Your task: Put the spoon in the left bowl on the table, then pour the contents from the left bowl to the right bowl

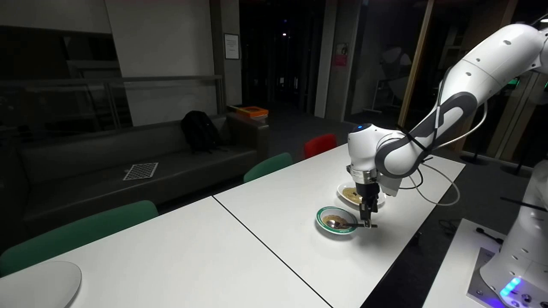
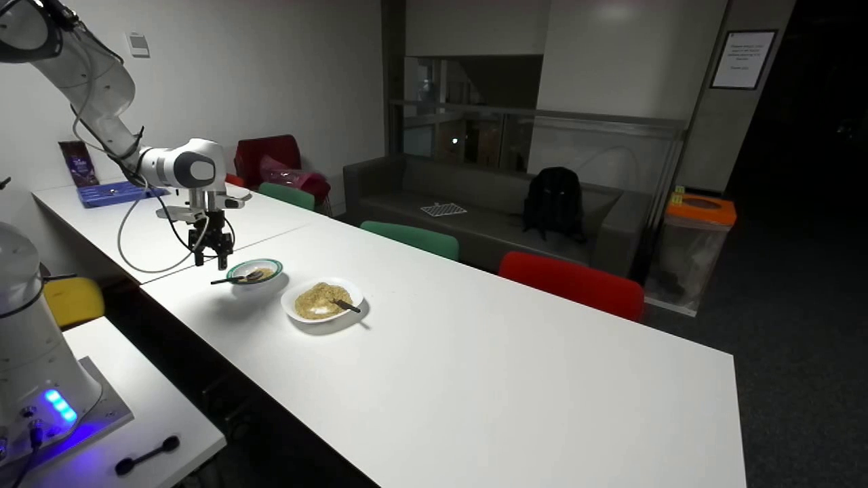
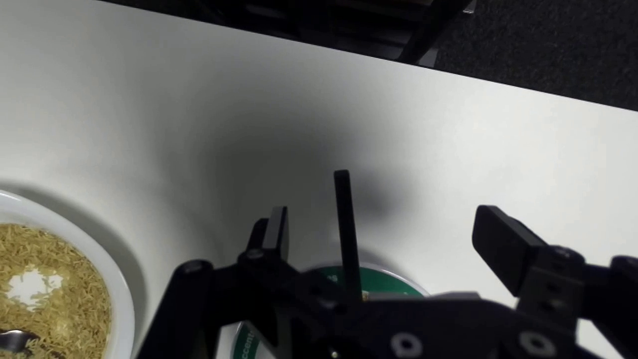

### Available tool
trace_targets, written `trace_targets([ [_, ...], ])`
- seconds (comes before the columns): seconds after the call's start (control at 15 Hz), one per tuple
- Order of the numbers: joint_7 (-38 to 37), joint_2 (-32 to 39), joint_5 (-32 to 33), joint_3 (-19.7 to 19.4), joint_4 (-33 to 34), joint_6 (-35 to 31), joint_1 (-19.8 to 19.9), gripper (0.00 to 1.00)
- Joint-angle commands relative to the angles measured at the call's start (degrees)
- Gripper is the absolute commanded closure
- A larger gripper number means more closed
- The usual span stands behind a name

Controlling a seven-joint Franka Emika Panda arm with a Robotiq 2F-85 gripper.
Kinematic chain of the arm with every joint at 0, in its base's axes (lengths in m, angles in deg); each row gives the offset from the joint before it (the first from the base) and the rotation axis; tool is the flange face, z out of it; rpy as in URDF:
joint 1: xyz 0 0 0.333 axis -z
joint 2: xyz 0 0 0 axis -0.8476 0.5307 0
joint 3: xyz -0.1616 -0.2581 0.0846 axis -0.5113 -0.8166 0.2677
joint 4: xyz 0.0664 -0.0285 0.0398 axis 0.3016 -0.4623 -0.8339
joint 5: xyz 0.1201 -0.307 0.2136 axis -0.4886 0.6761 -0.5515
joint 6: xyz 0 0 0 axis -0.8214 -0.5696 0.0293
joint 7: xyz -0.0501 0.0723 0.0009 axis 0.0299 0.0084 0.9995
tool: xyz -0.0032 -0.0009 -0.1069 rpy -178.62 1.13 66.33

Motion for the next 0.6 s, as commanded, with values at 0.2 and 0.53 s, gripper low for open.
trace_targets([
  [0.2, -5.1, -0.5, 10.9, -1.6, -4.8, -13.5, -1.5, 0.0],
  [0.53, -10.2, 0.2, 17.5, -3.2, -6.9, -20.0, -1.3, 0.0],
])
